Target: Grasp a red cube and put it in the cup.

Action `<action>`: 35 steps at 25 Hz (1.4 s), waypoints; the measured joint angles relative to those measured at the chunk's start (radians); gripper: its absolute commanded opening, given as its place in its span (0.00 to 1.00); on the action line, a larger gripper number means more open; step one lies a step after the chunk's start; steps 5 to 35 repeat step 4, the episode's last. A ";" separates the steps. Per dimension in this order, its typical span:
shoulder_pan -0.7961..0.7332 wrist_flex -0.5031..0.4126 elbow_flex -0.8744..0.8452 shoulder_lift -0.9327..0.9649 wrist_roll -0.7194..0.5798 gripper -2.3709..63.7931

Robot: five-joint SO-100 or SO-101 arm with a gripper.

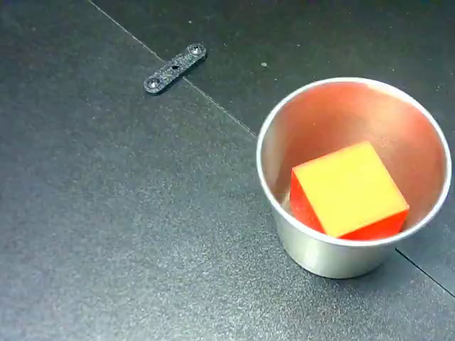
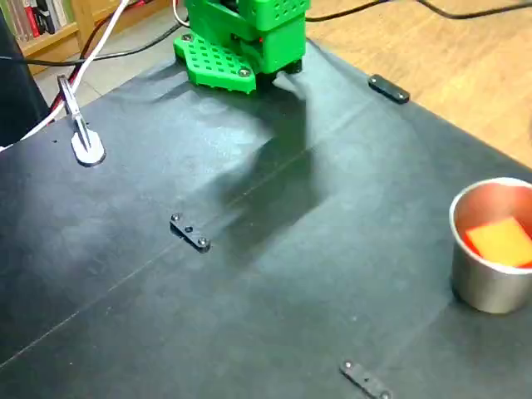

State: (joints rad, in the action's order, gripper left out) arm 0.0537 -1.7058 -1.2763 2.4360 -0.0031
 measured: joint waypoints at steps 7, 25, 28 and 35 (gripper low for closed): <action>0.000 0.000 0.000 0.000 0.000 0.60; 0.000 0.000 0.000 0.000 0.000 0.60; 0.000 0.000 0.000 0.000 0.000 0.60; 0.000 0.000 0.000 0.000 0.000 0.60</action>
